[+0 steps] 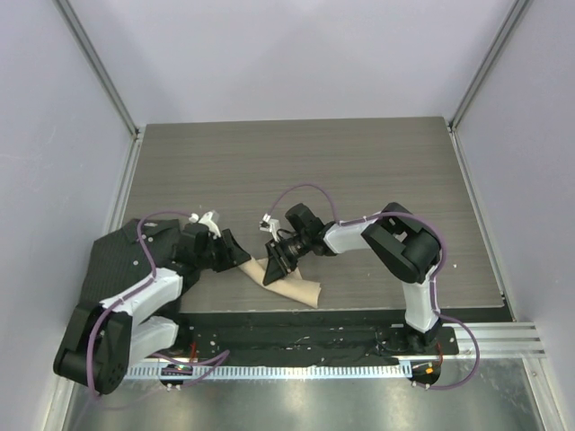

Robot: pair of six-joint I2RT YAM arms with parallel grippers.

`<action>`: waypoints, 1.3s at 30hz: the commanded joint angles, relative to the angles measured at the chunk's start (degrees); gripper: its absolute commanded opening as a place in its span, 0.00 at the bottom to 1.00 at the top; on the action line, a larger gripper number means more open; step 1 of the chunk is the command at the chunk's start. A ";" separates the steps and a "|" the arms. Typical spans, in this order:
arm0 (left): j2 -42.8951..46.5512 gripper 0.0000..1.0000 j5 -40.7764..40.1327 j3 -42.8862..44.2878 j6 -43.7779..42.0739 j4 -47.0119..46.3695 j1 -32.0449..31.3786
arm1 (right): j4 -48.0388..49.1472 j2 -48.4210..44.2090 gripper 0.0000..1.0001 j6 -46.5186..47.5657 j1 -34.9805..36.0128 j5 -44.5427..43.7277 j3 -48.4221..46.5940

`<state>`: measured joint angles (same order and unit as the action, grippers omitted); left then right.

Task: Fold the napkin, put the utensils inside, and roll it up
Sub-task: Roll the napkin with the utensil

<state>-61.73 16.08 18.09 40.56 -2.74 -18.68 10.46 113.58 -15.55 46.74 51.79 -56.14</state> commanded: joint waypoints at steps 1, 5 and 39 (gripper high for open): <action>-2.24 0.42 0.71 -0.16 0.23 -4.55 0.04 | -1.67 1.64 0.29 0.52 0.37 -0.72 -0.11; -3.92 0.27 0.89 0.46 0.23 -4.03 0.13 | -4.90 0.07 0.30 1.39 0.28 -3.09 -0.90; -11.65 0.08 2.12 12.50 -1.53 15.93 0.13 | -21.18 -8.38 0.58 22.93 24.01 -67.52 -7.93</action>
<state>-73.41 17.61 29.50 40.21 9.98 -18.68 -11.60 103.33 6.66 71.16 -13.15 -63.24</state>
